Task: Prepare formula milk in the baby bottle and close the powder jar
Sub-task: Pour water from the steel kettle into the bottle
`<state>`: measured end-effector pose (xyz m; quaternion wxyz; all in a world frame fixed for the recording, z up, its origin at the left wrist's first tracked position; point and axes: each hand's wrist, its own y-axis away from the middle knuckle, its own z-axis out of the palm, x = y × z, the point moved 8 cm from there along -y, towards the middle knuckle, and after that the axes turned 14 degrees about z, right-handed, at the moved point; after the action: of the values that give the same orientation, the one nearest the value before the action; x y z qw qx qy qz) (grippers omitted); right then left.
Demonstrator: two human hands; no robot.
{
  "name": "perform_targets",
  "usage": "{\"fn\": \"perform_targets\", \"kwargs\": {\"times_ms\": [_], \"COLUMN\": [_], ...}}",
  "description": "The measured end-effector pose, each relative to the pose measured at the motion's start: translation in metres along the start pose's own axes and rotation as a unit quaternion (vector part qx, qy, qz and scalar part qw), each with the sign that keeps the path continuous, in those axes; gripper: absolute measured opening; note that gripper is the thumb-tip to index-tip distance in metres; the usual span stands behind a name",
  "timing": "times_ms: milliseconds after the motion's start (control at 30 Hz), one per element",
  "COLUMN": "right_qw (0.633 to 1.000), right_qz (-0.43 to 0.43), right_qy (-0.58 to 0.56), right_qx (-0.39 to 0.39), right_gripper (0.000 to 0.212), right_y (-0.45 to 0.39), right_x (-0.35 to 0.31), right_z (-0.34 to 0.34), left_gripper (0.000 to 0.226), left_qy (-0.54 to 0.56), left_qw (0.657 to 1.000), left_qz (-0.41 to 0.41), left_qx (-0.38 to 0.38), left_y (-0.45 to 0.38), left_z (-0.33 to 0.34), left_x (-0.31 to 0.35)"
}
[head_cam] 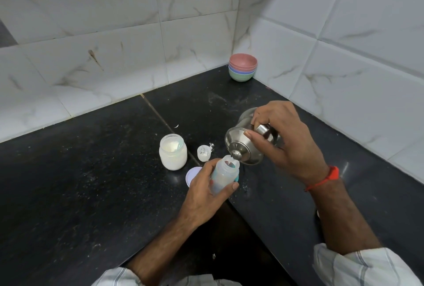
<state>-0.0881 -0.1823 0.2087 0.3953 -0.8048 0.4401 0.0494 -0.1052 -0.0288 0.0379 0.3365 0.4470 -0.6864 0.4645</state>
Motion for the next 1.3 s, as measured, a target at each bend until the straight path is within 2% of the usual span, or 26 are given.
{"fn": "perform_targets", "kwargs": {"times_ms": [267,633,1300], "right_qw": [0.999,0.997,0.994], "right_qz": [-0.025,-0.053,-0.077], "right_qy": [0.048,0.055,0.058], "right_qx": [-0.005,0.012,-0.042], "right_gripper": [0.023,0.019,0.016], "right_y": [0.000,0.001,-0.009], "right_x": [-0.003,-0.009,-0.018], "right_z": [0.003,-0.004,0.004], "left_gripper": [0.052,0.054,0.055], "left_qy": [-0.005,-0.009,-0.036], "left_qw": [1.000,1.000,0.999], "left_qz": [0.013,0.017,0.015], "left_qx": [0.006,0.007,0.009], "left_y": [0.000,0.000,-0.003], "left_z": [-0.001,0.003,0.007], "left_x": [-0.001,-0.005,-0.007]}}
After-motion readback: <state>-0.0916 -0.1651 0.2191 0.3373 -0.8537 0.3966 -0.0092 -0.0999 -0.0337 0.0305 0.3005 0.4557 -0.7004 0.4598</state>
